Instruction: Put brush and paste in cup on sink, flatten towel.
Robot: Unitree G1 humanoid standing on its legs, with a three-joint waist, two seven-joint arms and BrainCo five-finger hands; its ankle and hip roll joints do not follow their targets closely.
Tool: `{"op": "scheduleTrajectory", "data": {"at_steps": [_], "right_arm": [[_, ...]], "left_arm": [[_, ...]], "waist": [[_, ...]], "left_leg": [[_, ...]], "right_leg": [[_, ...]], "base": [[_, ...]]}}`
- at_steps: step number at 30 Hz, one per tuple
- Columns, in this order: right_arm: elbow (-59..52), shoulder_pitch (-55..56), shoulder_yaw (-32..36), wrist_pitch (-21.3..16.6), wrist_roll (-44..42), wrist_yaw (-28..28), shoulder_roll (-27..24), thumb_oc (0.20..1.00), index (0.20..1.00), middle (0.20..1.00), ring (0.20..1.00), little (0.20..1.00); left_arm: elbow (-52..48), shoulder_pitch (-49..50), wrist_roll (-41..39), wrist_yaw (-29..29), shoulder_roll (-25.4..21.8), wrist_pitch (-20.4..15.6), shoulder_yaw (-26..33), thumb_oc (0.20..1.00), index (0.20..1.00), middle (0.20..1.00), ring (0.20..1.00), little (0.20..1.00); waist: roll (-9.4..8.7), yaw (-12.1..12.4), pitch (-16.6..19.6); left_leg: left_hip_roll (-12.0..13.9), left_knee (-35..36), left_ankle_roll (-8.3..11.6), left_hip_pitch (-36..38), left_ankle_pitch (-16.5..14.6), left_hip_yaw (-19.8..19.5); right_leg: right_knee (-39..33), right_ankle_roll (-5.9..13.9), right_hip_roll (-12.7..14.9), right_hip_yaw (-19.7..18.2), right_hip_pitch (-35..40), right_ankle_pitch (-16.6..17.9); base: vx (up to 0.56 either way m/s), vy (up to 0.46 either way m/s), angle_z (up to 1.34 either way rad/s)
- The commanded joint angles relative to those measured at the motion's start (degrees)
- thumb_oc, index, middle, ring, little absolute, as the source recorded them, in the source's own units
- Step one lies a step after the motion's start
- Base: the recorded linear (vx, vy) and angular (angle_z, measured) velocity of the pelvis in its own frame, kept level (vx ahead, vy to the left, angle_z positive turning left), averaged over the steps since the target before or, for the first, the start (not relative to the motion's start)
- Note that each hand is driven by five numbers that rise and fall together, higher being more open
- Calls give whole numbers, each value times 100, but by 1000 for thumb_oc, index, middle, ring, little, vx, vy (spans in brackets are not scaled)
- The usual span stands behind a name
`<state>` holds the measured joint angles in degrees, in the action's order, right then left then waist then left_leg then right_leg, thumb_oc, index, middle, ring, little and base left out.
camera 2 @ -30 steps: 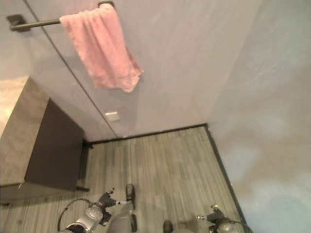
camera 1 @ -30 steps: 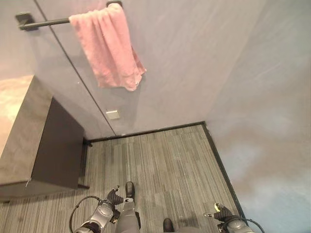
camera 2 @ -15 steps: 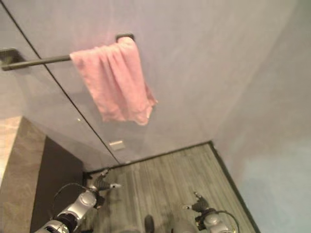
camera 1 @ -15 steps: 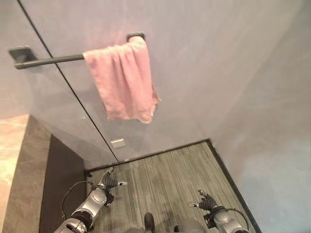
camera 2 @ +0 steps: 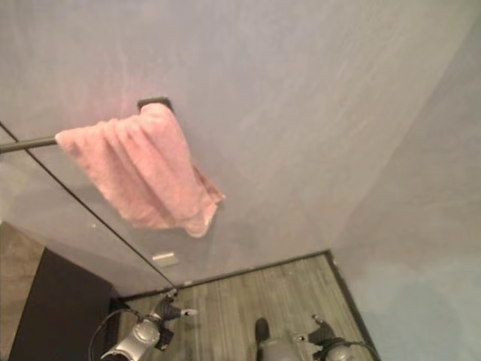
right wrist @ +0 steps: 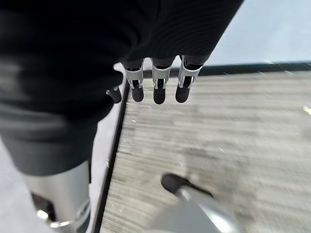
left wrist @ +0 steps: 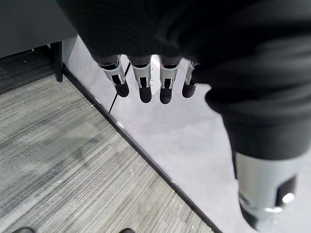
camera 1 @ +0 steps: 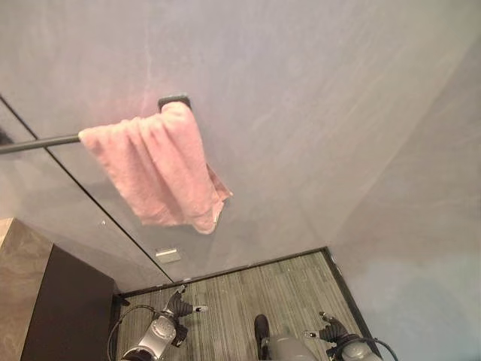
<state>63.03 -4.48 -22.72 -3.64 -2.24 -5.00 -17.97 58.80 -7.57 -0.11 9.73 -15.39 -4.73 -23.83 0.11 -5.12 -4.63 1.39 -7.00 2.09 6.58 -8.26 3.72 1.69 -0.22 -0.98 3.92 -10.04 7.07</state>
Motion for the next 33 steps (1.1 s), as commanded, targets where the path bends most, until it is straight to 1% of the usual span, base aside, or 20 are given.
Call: {"op": "scheduleTrajectory", "data": {"at_steps": [1,2,3,4,5,7,9,10,11,12,14,16,17,19,21,25,28,30,31,33], "right_arm": [[-25,-65,-120,-59,129,-109,-179,1000,1000,1000,1000,1000],[-32,-76,-149,-51,146,-120,-203,1000,1000,1000,1000,1000],[-32,-76,-149,-51,146,-120,-203,1000,1000,1000,1000,1000],[16,-94,-171,-44,183,-150,-213,1000,1000,1000,1000,1000],[9,-60,-174,-30,189,-166,-210,1000,1000,1000,1000,1000],[-37,-23,-181,-16,194,-171,-196,1000,1000,1000,1000,1000],[-40,-19,-182,-15,194,-171,-197,1000,1000,1000,1000,1000],[74,38,-203,-10,299,-215,-168,1000,1000,1000,1000,1000],[66,46,-224,-5,345,-215,-184,1000,1000,1000,1000,1000],[111,29,-232,6,379,-218,-190,1000,1000,1000,1000,1000],[108,0,-232,0,421,-205,-206,1000,1000,1000,1000,1000],[142,8,-202,15,467,-183,-216,1000,1000,1000,1000,1000],[154,-7,-196,22,504,-178,-215,1000,1000,1000,1000,1000],[183,-20,-187,25,520,-178,-207,1000,1000,1000,1000,1000],[138,-51,-48,13,441,-195,-205,1000,1000,1000,1000,1000],[48,-93,60,-7,320,-201,-202,1000,1000,1000,1000,1000],[-493,-120,238,-80,96,-278,-249,1000,1000,1000,1000,1000],[-1045,-149,259,-131,31,-288,-322,1000,1000,1000,1000,1000],[-1428,-141,273,-171,-7,-306,-418,1000,1000,1000,1000,1000],[-1856,-42,342,-282,-70,-282,-565,1000,1000,1000,1000,1000]], "left_arm": [[-131,-280,-169,0,-105,-72,-87,1000,1000,1000,1000,1000],[-101,-341,-177,15,-90,-68,-117,1000,1000,1000,1000,1000],[-101,-341,-177,15,-90,-68,-117,1000,1000,1000,1000,1000],[-75,-397,-194,17,-73,-77,-152,1000,1000,1000,1000,1000],[-62,-418,-260,11,-47,-81,-145,1000,1000,1000,1000,1000],[-38,-414,-275,59,-68,-86,-113,1000,1000,1000,1000,1000],[-37,-411,-274,60,-67,-88,-114,1000,1000,1000,1000,1000],[102,-438,-326,141,-35,-82,-93,1000,1000,1000,1000,1000],[140,-442,-360,164,-25,-81,-91,1000,1000,1000,1000,1000],[180,-438,-377,191,-24,-81,-57,1000,1000,1000,1000,1000],[192,-395,-421,156,-50,-88,-19,1000,1000,1000,1000,1000],[206,-354,-365,102,-91,-75,-56,1000,1000,1000,1000,1000],[223,-336,-295,94,-115,-64,-75,1000,1000,1000,1000,1000],[208,-311,-244,85,-157,-66,-97,1000,1000,1000,1000,1000],[171,-301,-75,70,-260,-69,-173,1000,1000,1000,1000,1000],[134,-261,-22,94,-345,-75,-152,1000,1000,1000,1000,1000],[103,-96,-70,119,-488,-112,48,1000,1000,1000,1000,1000],[32,-27,-80,138,-596,-131,188,1000,1000,1000,1000,1000],[-15,81,-72,149,-671,-128,279,1000,1000,1000,1000,1000],[-85,164,-29,116,-767,-162,319,1000,1000,1000,1000,1000]], "waist": [[-159,-26,-251],[-187,-21,-304],[-187,-21,-304],[-203,-23,-334],[-244,-44,-308],[-226,-26,-241],[-233,-23,-239],[-176,-36,-211],[-159,-41,-211],[-129,-12,-217],[-104,15,-174],[-67,-10,-120],[-78,2,-126],[-95,11,-138],[-107,2,-134],[-86,15,-84],[-75,58,-56],[-30,49,-109],[-11,43,-131],[-36,-47,-112]], "left_leg": [[-466,-1115,368,-1067,902,184],[-402,-1394,480,-1242,1039,233],[-402,-1394,480,-1242,1039,233],[-266,-1457,504,-1403,1105,341],[110,-1041,391,-1478,1030,756],[230,-411,292,-1519,987,683],[217,-369,289,-1489,1000,691],[798,272,458,-1591,1603,604],[1003,365,510,-1604,1761,596],[1078,396,533,-1560,1815,467],[986,200,538,-1430,1554,268],[914,121,527,-1389,1435,349],[779,-62,465,-1412,1262,300],[702,-188,411,-1423,1132,330],[453,-501,283,-1486,819,472],[265,-560,175,-1490,644,583],[32,-321,21,-1345,616,736],[31,-80,0,-1239,694,787],[15,39,-17,-1189,734,801],[-70,242,-37,-1084,791,667]], "right_leg": [[73,512,184,-173,459,-335],[39,476,228,-129,535,-370],[39,476,228,-129,535,-370],[-13,463,276,-83,609,-397],[-125,496,380,12,745,-441],[-100,550,378,-63,734,-502],[-92,554,388,-69,739,-516],[-15,608,467,-138,790,-675],[4,637,510,-176,808,-716],[50,663,510,-235,831,-780],[179,683,518,-396,864,-882],[286,717,586,-410,949,-937],[397,756,673,-488,989,-953],[483,789,737,-539,1015,-966],[602,922,980,-616,1021,-910],[620,1021,1161,-719,951,-725],[768,1154,1449,-710,756,-76],[1030,1110,1389,-666,543,24],[1139,1076,1214,-667,457,-22],[1001,977,608,-947,316,-415]], "base": [[62,-151,10],[14,-69,27],[36,-48,34],[129,-2,19],[191,16,9],[194,74,30],[145,104,13],[267,220,-19],[349,280,-18],[198,152,-6],[208,157,-44],[218,212,-75],[140,167,-39],[131,204,-5],[173,351,-4],[78,217,-3],[90,263,-22],[21,179,-25],[54,182,-26],[80,127,-21]]}}
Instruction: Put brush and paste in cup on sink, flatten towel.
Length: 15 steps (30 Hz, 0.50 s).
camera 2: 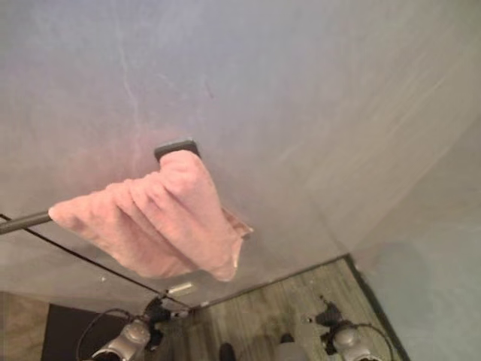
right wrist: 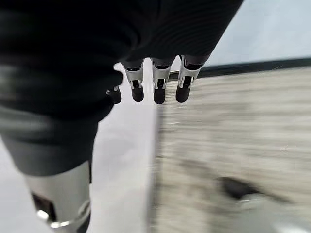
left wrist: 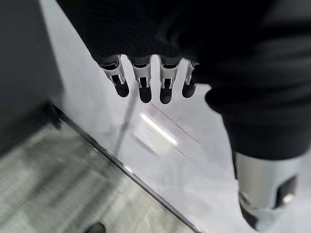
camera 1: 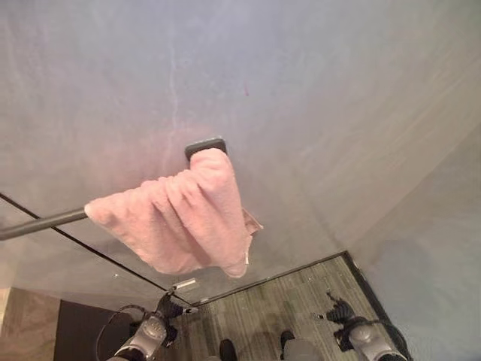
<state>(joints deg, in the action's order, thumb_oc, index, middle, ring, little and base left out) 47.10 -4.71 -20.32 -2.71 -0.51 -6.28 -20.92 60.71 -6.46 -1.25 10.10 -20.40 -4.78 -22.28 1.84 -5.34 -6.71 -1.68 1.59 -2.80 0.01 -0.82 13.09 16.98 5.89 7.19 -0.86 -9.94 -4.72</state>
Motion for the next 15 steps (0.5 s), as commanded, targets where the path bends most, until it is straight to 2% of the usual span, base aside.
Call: {"op": "scheduleTrajectory", "data": {"at_steps": [1,2,3,4,5,7,10,11,12,13,15], "right_arm": [[-275,-6,104,-370,-242,-153,-276,1000,1000,1000,1000,1000],[-825,46,157,-376,-215,-196,-463,1000,1000,1000,1000,1000],[-1019,107,162,-386,-226,-139,-439,1000,1000,1000,1000,1000],[-1112,110,179,-423,-282,-129,-478,1000,1000,1000,1000,1000],[-1295,158,195,-428,-324,-55,-497,1000,1000,1000,1000,1000],[-1832,265,292,-442,-317,31,-688,1000,1000,1000,1000,1000],[-2451,550,487,-482,-342,211,-944,1000,1000,1000,1000,1000],[-3111,863,663,-606,-448,436,-1195,1000,1000,1000,1000,1000],[-3111,863,663,-606,-448,436,-1195,1000,1000,1000,1000,1000],[-3547,1112,801,-741,-685,625,-1375,1000,1000,1000,1000,1000],[-3816,1226,774,-826,-1124,862,-1491,1000,1000,1000,1000,1000]], "left_arm": [[-281,61,85,78,-265,-156,162,1000,1000,1000,1000,1000],[-201,67,96,155,-367,-101,313,1000,1000,1000,1000,1000],[-286,145,112,124,-402,-146,326,1000,1000,1000,1000,1000],[-369,155,146,84,-455,-171,260,1000,1000,1000,1000,1000],[-470,215,133,68,-496,-188,297,1000,1000,1000,1000,1000],[-948,435,147,22,-680,-215,443,1000,1000,1000,1000,1000],[-1622,750,141,-172,-970,-259,549,1000,1000,1000,1000,1000],[-2375,1126,69,-352,-1323,-419,709,1000,1000,1000,1000,1000],[-2375,1126,69,-352,-1323,-419,709,1000,1000,1000,1000,1000],[-2951,1418,47,-429,-1641,-567,882,1000,1000,1000,1000,1000],[-3400,1567,50,-501,-1986,-708,973,1000,1000,1000,1000,1000]], "waist": [[-209,-31,85],[-300,44,34],[-283,33,38],[-315,-10,61],[-357,33,50],[-413,123,90],[-433,151,137],[-448,200,145],[-448,200,145],[-459,252,165],[-464,298,177]], "left_leg": [[235,-609,454,-399,38,-279],[239,-545,485,-307,32,-187],[301,-581,512,-358,72,-219],[310,-526,521,-357,106,-294],[300,-492,524,-328,126,-344],[341,-408,569,-311,180,-273],[364,-308,590,-251,200,-316],[379,-264,620,-215,211,-367],[379,-264,620,-215,211,-367],[386,-169,649,-178,246,-409],[394,-79,686,-157,306,-461]], "right_leg": [[-506,363,-207,-459,322,737],[-933,292,-81,208,260,750],[-945,358,-12,224,268,755],[-977,363,-147,-51,283,727],[-1035,341,-193,-121,329,731],[-1206,385,-119,110,414,814],[-1331,380,-137,105,495,822],[-1464,371,-104,191,589,822],[-1464,371,-104,191,589,822],[-1593,375,-77,289,696,812],[-1679,376,-62,373,769,807]], "base": [[67,24,8],[17,-28,15],[24,-51,14],[9,-59,10],[33,-69,30],[34,-81,57],[48,-67,6],[40,-48,0],[65,-89,8],[35,-59,18],[22,-65,21]]}}
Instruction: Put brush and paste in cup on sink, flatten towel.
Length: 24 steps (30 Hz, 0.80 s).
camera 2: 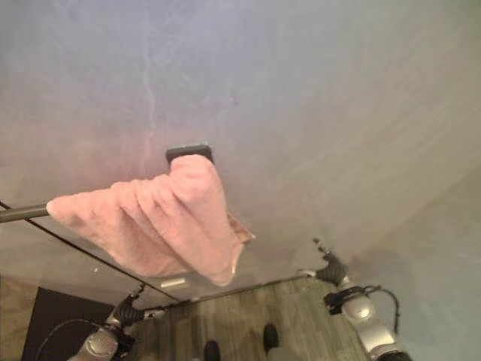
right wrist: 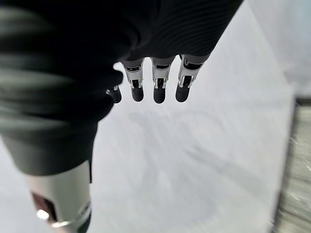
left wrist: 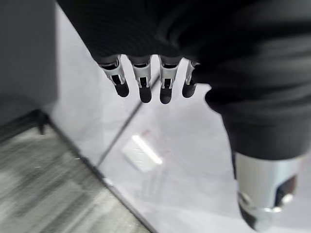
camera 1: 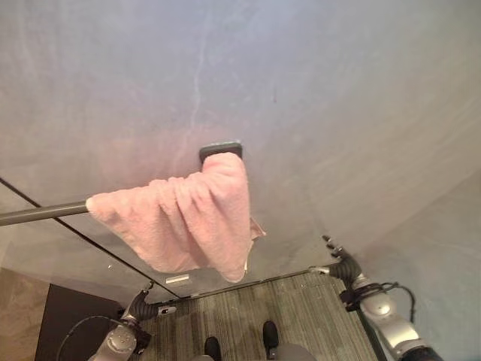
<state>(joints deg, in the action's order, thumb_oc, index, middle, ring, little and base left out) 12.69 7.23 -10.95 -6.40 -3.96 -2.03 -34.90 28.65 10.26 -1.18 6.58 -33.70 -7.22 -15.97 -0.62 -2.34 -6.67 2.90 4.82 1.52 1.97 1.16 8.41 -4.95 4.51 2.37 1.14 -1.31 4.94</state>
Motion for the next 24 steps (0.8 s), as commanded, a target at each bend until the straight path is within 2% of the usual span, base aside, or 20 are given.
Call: {"op": "scheduleTrajectory", "data": {"at_steps": [1,3,4,7,11,13,18,24], "right_arm": [[-547,62,-223,-465,-1025,596,-168,1000,1000,1000,1000,1000],[-744,87,-277,-452,-1219,735,-287,1000,1000,1000,1000,1000],[-1139,66,-429,-405,-1569,1021,-566,1000,1000,1000,1000,1000],[-1668,-49,-660,-310,-1941,1406,-1064,1000,1000,1000,1000,1000],[-2192,-160,-902,-213,-2384,1642,-1550,1000,1000,1000,1000,1000],[-2383,-295,-1111,-168,-2567,1663,-1631,1000,1000,1000,1000,1000],[-2515,-777,-1654,-86,-2891,1529,-1590,1000,1000,1000,1000,1000],[-2556,-1447,-2043,36,-2341,1121,-1413,1000,1000,1000,1000,1000]], "left_arm": [[-367,-65,30,-196,-808,-501,349,1000,1000,1000,1000,1000],[-634,-1,42,-243,-993,-538,377,1000,1000,1000,1000,1000],[-1038,85,-68,-366,-1301,-619,443,1000,1000,1000,1000,1000],[-1738,246,-174,-596,-1875,-738,463,1000,1000,1000,1000,1000],[-2457,499,-205,-807,-2652,-905,467,1000,1000,1000,1000,1000],[-2722,564,-248,-841,-2950,-966,451,1000,1000,1000,1000,1000],[-3102,289,-687,-759,-3165,-1051,318,1000,1000,1000,1000,1000],[-3151,-344,-603,-515,-2993,-981,-156,1000,1000,1000,1000,1000]], "waist": [[-231,22,173],[-232,38,179],[-229,106,191],[-205,167,182],[-157,218,181],[-130,250,197],[-107,268,219],[-140,223,205]], "left_leg": [[-60,-367,271,-352,134,-26],[-62,-316,284,-343,150,-48],[-60,-291,298,-347,165,-50],[-91,-301,290,-364,153,-95],[-175,-276,260,-361,121,-121],[-224,-251,241,-358,106,-143],[-310,-171,193,-358,100,-148],[-358,-124,157,-343,88,-42]], "right_leg": [[472,519,432,216,-77,-146],[401,537,456,276,-41,-134],[348,557,494,345,-3,-118],[355,572,547,408,20,-118],[368,631,642,476,46,-104],[379,664,700,500,57,-93],[440,724,825,511,2,-37],[477,776,905,425,-100,69]], "base": [[1,-38,24],[5,-18,24],[11,-14,15],[-2,5,16],[-10,55,10],[10,78,11],[-4,74,7],[-17,53,4]]}}
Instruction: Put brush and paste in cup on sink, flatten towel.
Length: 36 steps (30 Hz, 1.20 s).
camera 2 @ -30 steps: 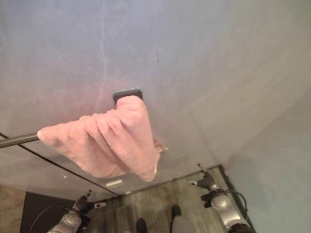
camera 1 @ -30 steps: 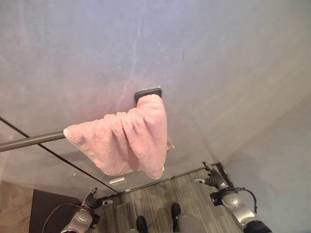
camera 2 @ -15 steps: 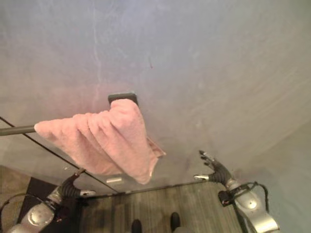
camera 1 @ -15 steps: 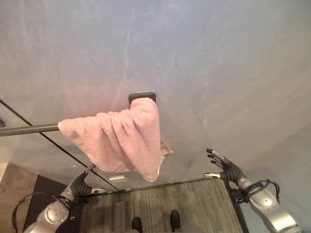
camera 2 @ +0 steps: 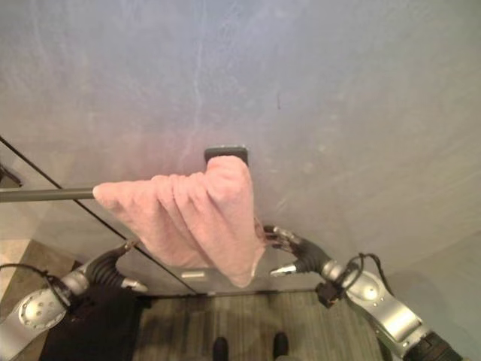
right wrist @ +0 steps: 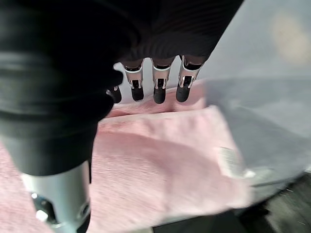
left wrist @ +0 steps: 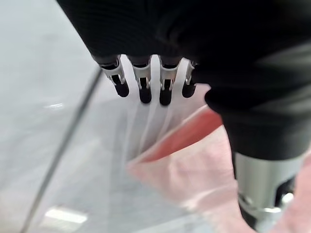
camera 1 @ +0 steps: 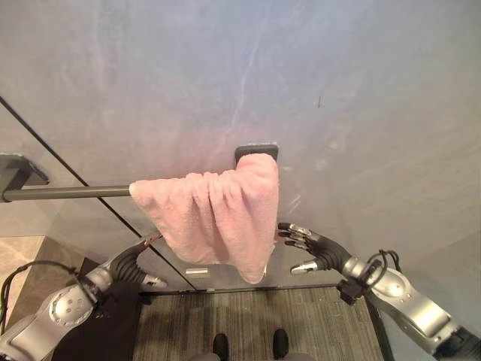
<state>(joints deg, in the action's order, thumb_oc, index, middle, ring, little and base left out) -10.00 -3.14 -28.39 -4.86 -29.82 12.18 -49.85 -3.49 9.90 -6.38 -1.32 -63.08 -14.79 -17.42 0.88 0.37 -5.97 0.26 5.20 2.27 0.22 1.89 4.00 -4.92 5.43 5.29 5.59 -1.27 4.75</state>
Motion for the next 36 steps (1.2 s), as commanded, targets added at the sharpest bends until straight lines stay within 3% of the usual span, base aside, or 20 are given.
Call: {"op": "scheduleTrajectory", "data": {"at_steps": [1,9,16,17,18,19,20,28,29,30,31,36], "right_arm": [[-266,-497,-348,-111,310,-386,168,1000,1000,1000,1000,1000],[121,-1167,-771,-1,578,-728,836,1000,1000,1000,1000,1000],[424,-1568,-1015,125,762,-820,1309,1000,1000,1000,1000,1000],[508,-1661,-1074,145,776,-836,1417,915,915,915,915,915],[595,-1720,-1110,162,799,-845,1510,686,686,686,686,686],[690,-1756,-1138,180,811,-871,1606,598,598,598,598,598],[843,-1819,-1193,200,837,-894,1742,200,200,200,200,200],[1527,-2079,-1406,257,1293,-1023,2353,200,200,200,200,200],[1550,-2088,-1392,253,1296,-1031,2380,200,200,200,200,200],[1527,-2067,-1380,236,1302,-1041,2400,200,200,200,200,200],[1415,-2016,-1308,211,1278,-1042,2365,200,200,200,200,200],[703,-1626,-985,88,1093,-954,2063,200,200,200,200,200]], "left_arm": [[89,-394,-68,307,16,-199,-84,1000,1000,1000,1000,1000],[120,-1145,81,523,607,-94,-652,1000,1000,1000,1000,1000],[259,-1346,204,610,1107,40,-800,1000,1000,1000,1000,1000],[294,-1358,206,625,1189,55,-806,1000,1000,1000,1000,1000],[321,-1351,209,635,1261,69,-804,1000,1000,1000,1000,1000],[336,-1334,216,645,1318,89,-788,1000,1000,1000,1000,1000],[373,-1305,218,654,1384,100,-776,1000,1000,1000,1000,1000],[420,-1089,235,704,1606,161,-640,1000,1000,1000,1000,1000],[412,-1055,237,705,1612,167,-611,944,944,944,944,944],[430,-998,244,715,1616,174,-568,395,395,395,395,395],[448,-937,237,735,1620,170,-486,200,200,200,200,200],[176,-569,197,779,1567,152,-51,200,200,200,200,200]], "waist": [[-287,-46,134],[-337,-106,213],[-423,-78,276],[-438,-59,284],[-448,-44,287],[-457,-22,294],[-469,-3,301],[-523,190,335],[-526,203,337],[-532,211,335],[-535,233,317],[-562,238,315]], "left_leg": [[-98,-154,74,-160,12,423],[-58,-100,68,-74,-14,607],[-5,-90,73,-32,-35,656],[3,-91,75,-26,-37,660],[8,-91,74,-19,-40,659],[16,-92,73,-16,-43,654],[23,-95,73,-6,-51,646],[38,-110,70,1,-70,599],[38,-112,68,-4,-72,588],[35,-116,64,-8,-74,579],[19,-126,58,-35,-73,560],[29,-105,66,-78,-41,508]], "right_leg": [[469,690,616,-47,-114,108],[379,681,591,-233,-142,168],[298,667,542,-307,-123,195],[285,664,533,-311,-112,198],[269,660,526,-319,-104,200],[253,653,518,-322,-93,204],[238,648,511,-325,-79,205],[122,644,498,-305,-26,245],[111,643,504,-300,-21,247],[103,647,502,-295,-20,251],[102,657,507,-288,-25,267],[137,666,514,-239,-49,264]], "base": [[-1,35,-2],[11,11,-14],[18,-14,-9],[16,-13,-5],[17,-15,-5],[16,-17,-9],[23,-19,-9],[4,-3,-1],[0,0,0],[0,0,0],[0,0,0],[-7,-4,3]]}}
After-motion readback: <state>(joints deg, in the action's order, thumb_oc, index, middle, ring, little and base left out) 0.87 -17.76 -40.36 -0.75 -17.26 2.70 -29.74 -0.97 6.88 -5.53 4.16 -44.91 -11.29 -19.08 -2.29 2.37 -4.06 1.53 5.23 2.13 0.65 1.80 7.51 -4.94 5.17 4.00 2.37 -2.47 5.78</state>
